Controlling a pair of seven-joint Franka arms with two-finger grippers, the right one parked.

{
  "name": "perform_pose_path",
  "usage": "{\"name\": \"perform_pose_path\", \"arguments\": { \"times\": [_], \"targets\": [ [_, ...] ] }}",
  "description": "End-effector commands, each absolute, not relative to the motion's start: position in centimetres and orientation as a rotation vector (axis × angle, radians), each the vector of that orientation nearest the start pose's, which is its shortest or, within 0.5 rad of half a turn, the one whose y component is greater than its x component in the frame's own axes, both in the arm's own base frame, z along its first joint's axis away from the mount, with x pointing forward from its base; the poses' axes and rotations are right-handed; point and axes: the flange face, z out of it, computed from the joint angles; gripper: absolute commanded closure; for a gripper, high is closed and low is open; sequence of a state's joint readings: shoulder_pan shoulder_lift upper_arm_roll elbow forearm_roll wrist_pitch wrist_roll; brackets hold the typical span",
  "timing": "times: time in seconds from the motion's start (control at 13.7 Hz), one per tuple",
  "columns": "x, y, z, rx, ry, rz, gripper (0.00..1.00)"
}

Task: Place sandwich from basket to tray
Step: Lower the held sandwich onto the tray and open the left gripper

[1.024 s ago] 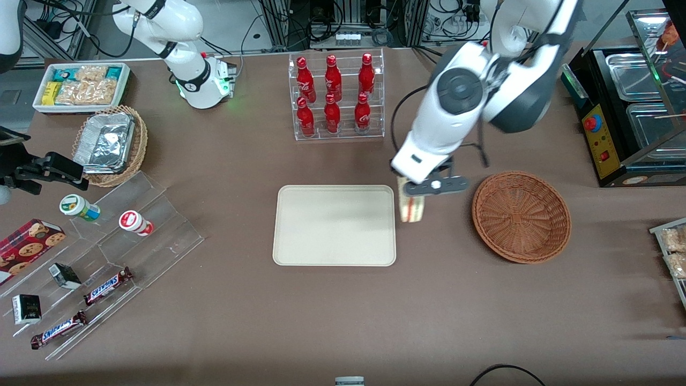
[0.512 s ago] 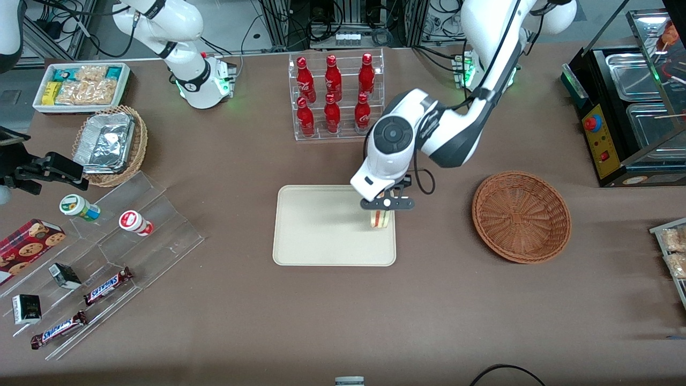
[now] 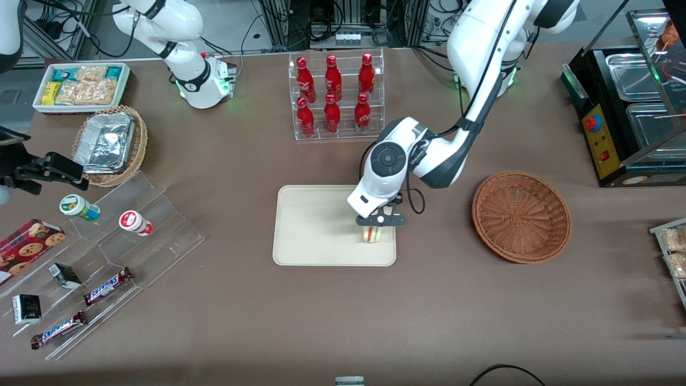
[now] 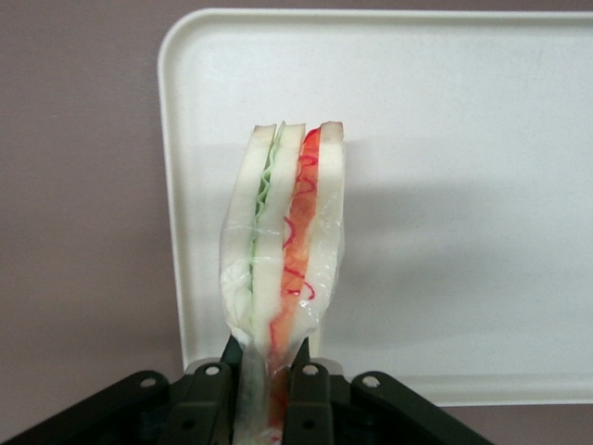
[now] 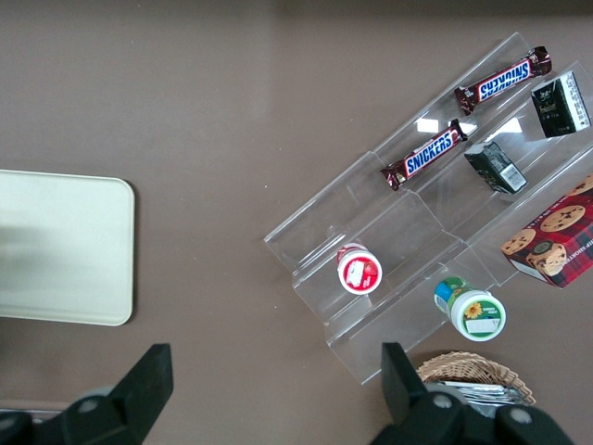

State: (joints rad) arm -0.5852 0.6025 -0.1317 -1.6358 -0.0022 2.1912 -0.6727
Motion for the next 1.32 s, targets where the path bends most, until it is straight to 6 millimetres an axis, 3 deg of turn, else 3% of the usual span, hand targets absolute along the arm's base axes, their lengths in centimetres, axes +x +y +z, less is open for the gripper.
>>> {"name": "perform_pose_path", "arguments": {
  "times": [0.0,0.51,0.59,0.66,0.88,0.95,1.1,1.24],
  "targets": [
    [52.5,-45.3,26.2,-3.176,0.048,0.093,0.79],
    [52.4,-45.8,24.2,-3.184,0.042,0.076,0.79],
    [52.4,-45.7,24.0,-3.182,0.041,0.076,0.74],
    [52.5,-45.6,23.9,-3.18,0.037,0.077,0.58],
    [52.8,-45.5,24.2,-3.183,0.03,0.068,0.21],
    [52.9,-45.5,24.6,-3.188,0.032,0.058,0.02],
    [53.3,-45.9,26.7,-3.202,0.038,0.02,0.0],
    [53.4,-45.6,30.0,-3.2,0.038,0.008,0.0]
  ]
}}
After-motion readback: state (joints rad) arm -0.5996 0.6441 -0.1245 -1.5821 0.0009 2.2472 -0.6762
